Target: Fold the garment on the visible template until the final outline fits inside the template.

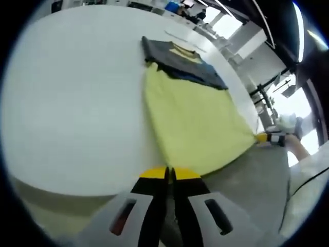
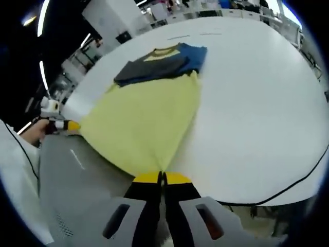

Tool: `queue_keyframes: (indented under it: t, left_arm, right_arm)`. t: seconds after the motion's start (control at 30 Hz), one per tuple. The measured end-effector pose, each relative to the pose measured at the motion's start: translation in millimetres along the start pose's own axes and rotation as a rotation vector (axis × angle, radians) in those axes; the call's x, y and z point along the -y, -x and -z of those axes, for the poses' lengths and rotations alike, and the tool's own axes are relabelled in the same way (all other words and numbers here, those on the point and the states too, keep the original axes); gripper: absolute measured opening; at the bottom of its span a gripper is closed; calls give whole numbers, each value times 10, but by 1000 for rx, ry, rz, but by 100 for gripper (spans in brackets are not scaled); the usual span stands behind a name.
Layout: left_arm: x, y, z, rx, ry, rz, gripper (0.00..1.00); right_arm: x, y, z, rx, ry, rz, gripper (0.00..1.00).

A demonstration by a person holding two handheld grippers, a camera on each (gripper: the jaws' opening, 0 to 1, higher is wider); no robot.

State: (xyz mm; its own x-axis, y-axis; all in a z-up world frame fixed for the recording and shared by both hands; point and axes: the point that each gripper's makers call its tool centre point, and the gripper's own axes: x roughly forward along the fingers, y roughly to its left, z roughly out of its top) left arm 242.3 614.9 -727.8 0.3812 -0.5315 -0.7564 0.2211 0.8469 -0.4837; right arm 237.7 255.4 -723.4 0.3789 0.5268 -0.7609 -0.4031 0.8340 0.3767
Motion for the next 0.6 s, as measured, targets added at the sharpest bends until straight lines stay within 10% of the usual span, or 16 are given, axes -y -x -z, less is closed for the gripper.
queue_keyframes:
  t: [0.6]
  left_arm:
    - [278, 367, -11, 40, 12, 77, 0]
  right_arm:
    - [-188, 428, 23, 0, 54, -25, 2]
